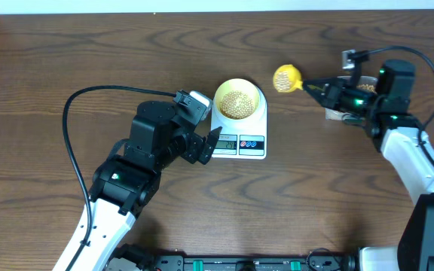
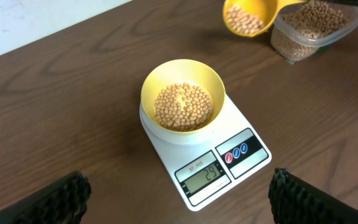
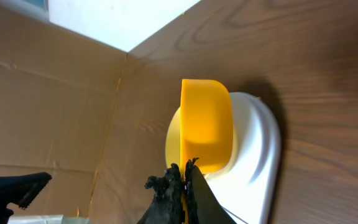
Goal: Scoop item into bowl and weigh 50g on scale
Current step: 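Lift the filled scoop and carry it over the yellow bowl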
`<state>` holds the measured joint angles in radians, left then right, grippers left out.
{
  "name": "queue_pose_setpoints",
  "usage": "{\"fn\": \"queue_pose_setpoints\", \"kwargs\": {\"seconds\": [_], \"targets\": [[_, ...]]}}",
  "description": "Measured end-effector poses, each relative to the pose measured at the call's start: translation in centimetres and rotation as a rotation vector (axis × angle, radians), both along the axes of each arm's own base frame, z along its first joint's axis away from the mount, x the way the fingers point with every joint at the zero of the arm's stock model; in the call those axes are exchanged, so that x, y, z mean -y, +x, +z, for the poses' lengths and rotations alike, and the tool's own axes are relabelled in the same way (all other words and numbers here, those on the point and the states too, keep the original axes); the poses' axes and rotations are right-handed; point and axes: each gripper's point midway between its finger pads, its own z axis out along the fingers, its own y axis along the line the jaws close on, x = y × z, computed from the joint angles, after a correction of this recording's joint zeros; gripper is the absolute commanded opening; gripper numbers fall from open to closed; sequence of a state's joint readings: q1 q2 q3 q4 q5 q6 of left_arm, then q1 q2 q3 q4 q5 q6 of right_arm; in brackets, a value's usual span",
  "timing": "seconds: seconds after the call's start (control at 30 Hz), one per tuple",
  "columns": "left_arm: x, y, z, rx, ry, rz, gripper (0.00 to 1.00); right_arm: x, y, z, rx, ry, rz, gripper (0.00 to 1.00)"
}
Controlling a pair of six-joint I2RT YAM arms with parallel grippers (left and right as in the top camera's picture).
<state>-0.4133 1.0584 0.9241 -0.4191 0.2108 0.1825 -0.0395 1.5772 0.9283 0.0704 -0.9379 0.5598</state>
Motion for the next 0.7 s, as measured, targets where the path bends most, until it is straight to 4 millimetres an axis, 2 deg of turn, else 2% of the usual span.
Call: {"fn": "queue_pose_setpoints", "kwargs": {"seconds": [0.37,0.57,0.7], "targets": [[0.0,0.0,0.0,0.0,0.0,0.0,0.94,-4.9,-0.6,-0.2,0.002,-0.032,0.046,0.01],[0.0,0.0,0.0,0.0,0.0,0.0,0.94,-6.3,-0.8,-0.3,0.012,-0.049,0.053,0.01],[0.0,0.0,0.0,0.0,0.001,0.001,0.93,-6.2,-0.6,-0.4,0.011,-0.059,0.038,0.01]]}}
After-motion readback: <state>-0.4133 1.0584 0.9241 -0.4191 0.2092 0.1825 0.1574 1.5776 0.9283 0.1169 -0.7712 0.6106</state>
